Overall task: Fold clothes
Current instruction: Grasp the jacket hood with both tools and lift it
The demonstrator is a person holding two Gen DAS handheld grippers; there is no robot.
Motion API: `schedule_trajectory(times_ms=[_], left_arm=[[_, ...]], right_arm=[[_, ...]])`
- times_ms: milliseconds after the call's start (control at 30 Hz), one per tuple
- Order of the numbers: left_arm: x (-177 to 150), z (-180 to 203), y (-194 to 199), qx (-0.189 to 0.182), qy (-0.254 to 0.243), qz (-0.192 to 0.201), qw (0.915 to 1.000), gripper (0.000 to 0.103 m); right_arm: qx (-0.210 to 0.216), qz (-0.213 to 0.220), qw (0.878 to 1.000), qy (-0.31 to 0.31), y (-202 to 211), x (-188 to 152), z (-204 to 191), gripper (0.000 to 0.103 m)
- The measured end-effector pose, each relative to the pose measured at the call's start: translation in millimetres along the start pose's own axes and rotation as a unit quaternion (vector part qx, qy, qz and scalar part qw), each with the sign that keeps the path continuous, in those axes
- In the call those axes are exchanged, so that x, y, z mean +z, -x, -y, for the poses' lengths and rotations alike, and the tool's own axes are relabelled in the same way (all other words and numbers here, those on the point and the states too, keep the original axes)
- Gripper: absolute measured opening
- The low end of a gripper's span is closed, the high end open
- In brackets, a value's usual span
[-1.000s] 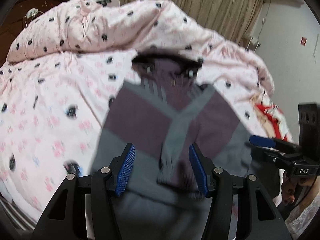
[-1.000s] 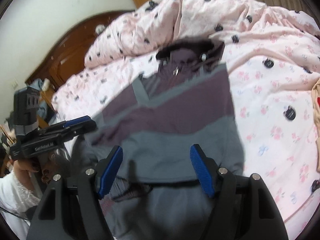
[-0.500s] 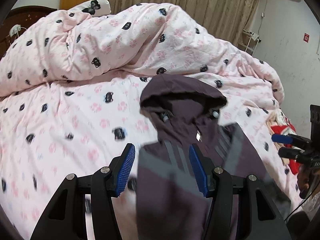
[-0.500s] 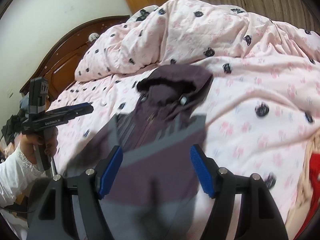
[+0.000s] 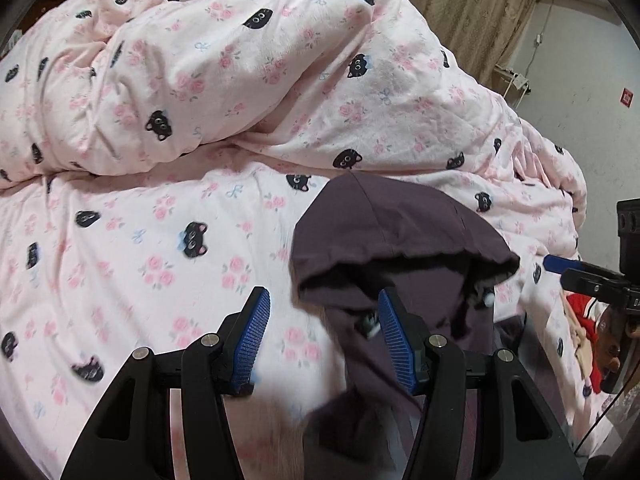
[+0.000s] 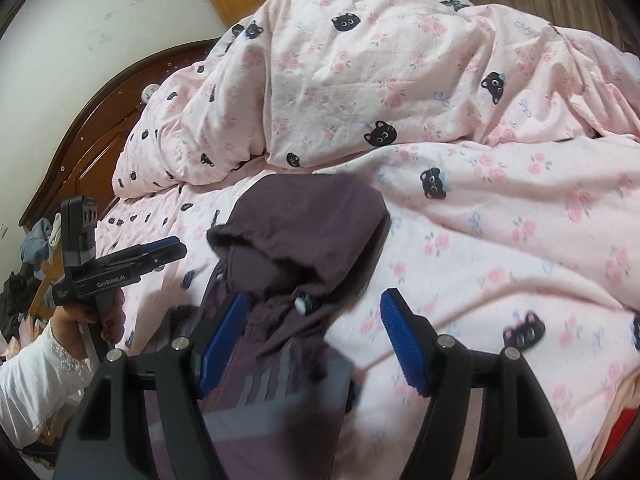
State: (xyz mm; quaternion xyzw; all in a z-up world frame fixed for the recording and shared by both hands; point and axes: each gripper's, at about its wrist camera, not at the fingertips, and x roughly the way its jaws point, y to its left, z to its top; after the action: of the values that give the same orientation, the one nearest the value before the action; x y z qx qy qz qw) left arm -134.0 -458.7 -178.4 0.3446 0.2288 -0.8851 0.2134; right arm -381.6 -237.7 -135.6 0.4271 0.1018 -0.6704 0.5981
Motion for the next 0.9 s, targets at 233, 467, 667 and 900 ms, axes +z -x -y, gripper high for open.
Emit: schedule_trajectory(times_ms=[233,467,667,900], left_arm=[[17.4,-10.3,-21.6,-0.028,0.016,0.008,0.9995,0.051],[28.8,-19.5,-41.8,-0.039,0.022,0.009,0.9989,0.051],[25.4,-26.4,-65.3,-0.047,0.037,-0.009,0.9982,0.051],[17.4,-26.9,-81.9,-0.059,0.05,-0.021,0.9968,0.051]], right_arm=[[0.015,-0.006,0.999,-0.031,-27.3,22.8,15.7,0.064],[0.011,-0.012,0.998,-0.062,-53.0,33.5,35.4,0.061],[0.0,-0.02,0.996,-0.081,-76.0,34.0,50.2,0.061],[-0.001,-0.019,0.996,-0.088,-91.2,30.7,56.2,0.061]])
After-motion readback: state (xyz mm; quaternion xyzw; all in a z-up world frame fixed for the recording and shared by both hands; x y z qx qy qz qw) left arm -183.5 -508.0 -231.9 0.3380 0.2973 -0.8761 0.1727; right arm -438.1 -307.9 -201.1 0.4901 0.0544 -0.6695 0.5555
